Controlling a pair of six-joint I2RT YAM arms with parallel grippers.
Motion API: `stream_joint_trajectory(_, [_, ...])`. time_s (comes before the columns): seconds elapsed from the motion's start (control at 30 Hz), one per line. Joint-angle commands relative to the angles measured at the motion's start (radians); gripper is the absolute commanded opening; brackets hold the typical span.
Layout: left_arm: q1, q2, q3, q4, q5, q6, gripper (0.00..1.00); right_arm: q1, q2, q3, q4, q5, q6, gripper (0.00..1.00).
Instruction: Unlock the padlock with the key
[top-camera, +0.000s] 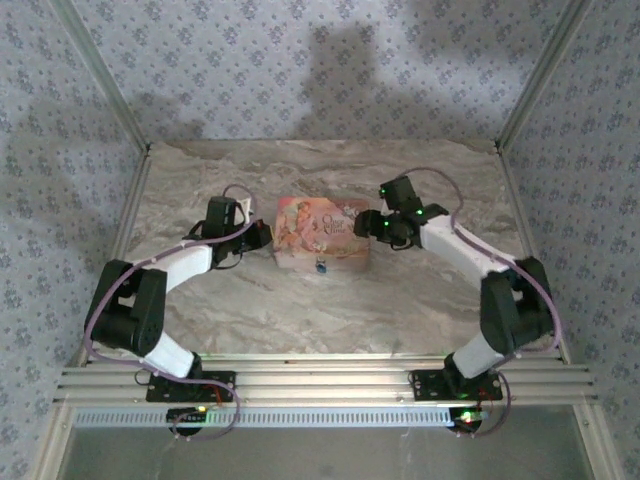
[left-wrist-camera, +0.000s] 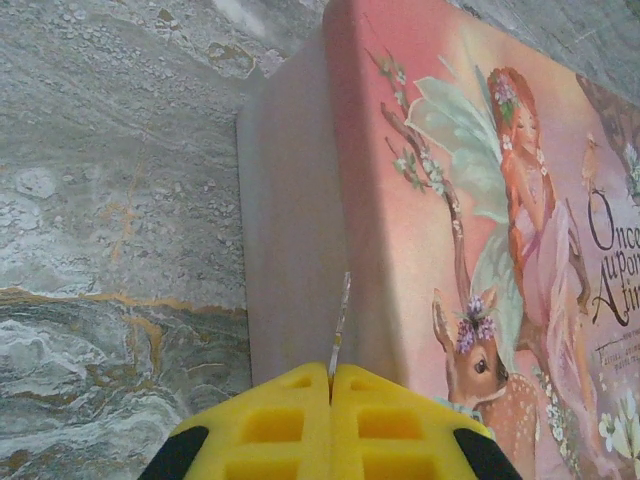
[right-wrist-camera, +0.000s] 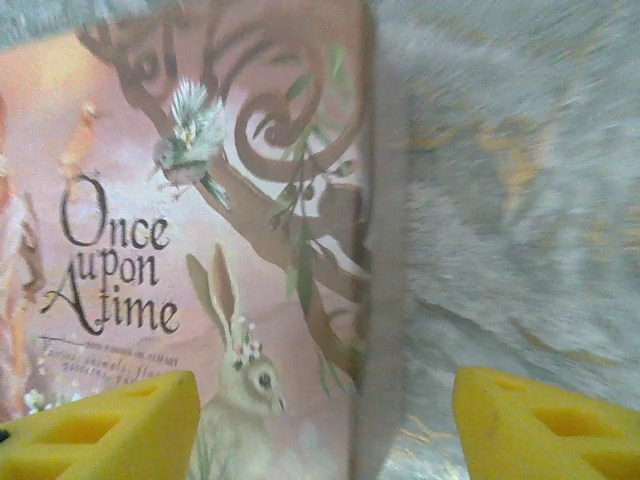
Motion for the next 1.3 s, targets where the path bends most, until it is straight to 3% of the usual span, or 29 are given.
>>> stream_joint_trajectory(0.0, [0.028,-0.078,-0.007,-0.017,0.022,0.051,0.0,0.019,-0.128,-0.024,-0.116,0.172,0.047,0.69])
stream_joint_trajectory(0.1, [0.069,-0.14,-0.051,-0.056,0.042,0.067,0.0,0.12,-0.216,-0.09,-0.147,0.326,0.13,0.67])
stream_joint_trajectory(0.23, [0.08,-0.227,-0.109,-0.121,0.06,0.1,0.0,0.4,-0.243,-0.169,-0.113,0.583,0.273,0.64])
stream_joint_trajectory(0.33, [0.072,-0.293,-0.152,-0.148,0.067,0.082,0.0,0.538,-0.136,-0.159,-0.043,0.657,0.358,0.63])
stream_joint_trajectory(0.43, [0.047,-0.375,-0.188,-0.179,0.07,0.074,0.0,0.602,0.035,-0.064,-0.009,0.66,0.377,0.64])
stream_joint_trajectory(0.57, [0.022,-0.502,-0.237,-0.235,0.066,0.051,0.0,0.624,0.232,0.079,0.002,0.66,0.359,0.63])
stream_joint_trajectory(0.73, [0.007,-0.647,-0.294,-0.256,0.09,0.014,0.0,0.62,0.352,0.178,0.005,0.674,0.365,0.62])
stream_joint_trajectory(0.9, [0.004,-0.722,-0.322,-0.271,0.119,0.019,0.0,0.611,0.403,0.201,0.025,0.69,0.352,0.6])
stream_joint_trajectory(1.27, [0.0,-0.733,-0.367,-0.248,0.171,0.009,0.0,0.596,0.451,0.203,0.022,0.736,0.394,0.55])
